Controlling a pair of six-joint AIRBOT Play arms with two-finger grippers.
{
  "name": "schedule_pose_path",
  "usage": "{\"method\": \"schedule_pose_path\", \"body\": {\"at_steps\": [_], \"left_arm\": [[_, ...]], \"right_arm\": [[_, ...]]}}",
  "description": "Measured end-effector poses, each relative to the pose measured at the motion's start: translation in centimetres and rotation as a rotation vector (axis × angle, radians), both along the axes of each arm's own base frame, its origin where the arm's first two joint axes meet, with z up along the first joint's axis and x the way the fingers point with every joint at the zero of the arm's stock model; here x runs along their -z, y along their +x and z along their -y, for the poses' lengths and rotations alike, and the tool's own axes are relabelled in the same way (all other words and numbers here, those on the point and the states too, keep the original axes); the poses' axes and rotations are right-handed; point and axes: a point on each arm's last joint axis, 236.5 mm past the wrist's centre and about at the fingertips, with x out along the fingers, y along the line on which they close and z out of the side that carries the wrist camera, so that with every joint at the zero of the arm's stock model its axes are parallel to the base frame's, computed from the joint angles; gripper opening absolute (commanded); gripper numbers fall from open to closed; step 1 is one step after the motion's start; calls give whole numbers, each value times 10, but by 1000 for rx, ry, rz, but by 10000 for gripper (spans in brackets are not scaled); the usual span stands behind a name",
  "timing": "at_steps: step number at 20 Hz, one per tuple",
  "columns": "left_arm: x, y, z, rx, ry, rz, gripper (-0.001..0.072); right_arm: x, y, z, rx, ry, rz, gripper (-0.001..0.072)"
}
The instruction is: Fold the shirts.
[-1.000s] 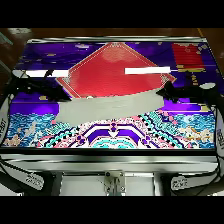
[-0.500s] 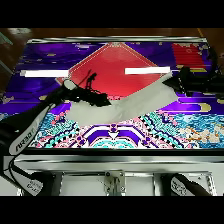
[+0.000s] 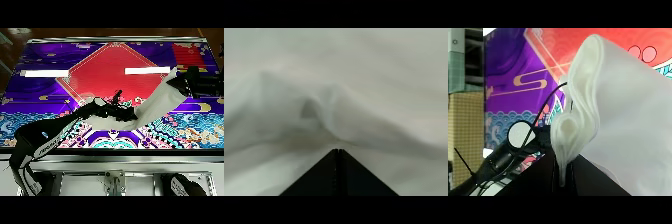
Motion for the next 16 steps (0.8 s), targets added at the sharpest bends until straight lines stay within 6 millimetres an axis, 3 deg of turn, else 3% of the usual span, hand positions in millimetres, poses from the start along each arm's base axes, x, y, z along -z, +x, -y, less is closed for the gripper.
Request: {"method": "schedule_pose_path", "body": {"at_steps": [3, 5, 7, 11, 14, 16], "left_arm": [[-29, 43, -32, -68, -14, 94, 37], [-59, 82, -76, -126, 6, 198, 37], [-96, 118, -133, -199, 40, 309, 37], [-178, 162, -268, -384, 105, 489, 37], [-231, 156, -353, -486, 139, 571, 38], [-255, 145, -397, -536, 164, 603, 38]], "right_arm": [[5, 0, -2, -6, -38, 2, 66], [13, 3, -17, -39, -78, 11, 66], [22, 14, -45, -84, -103, 36, 66], [55, 47, -134, -153, -103, 101, 66], [103, 60, -213, -177, -58, 82, 66], [145, 59, -260, -173, -25, 28, 74]]}}
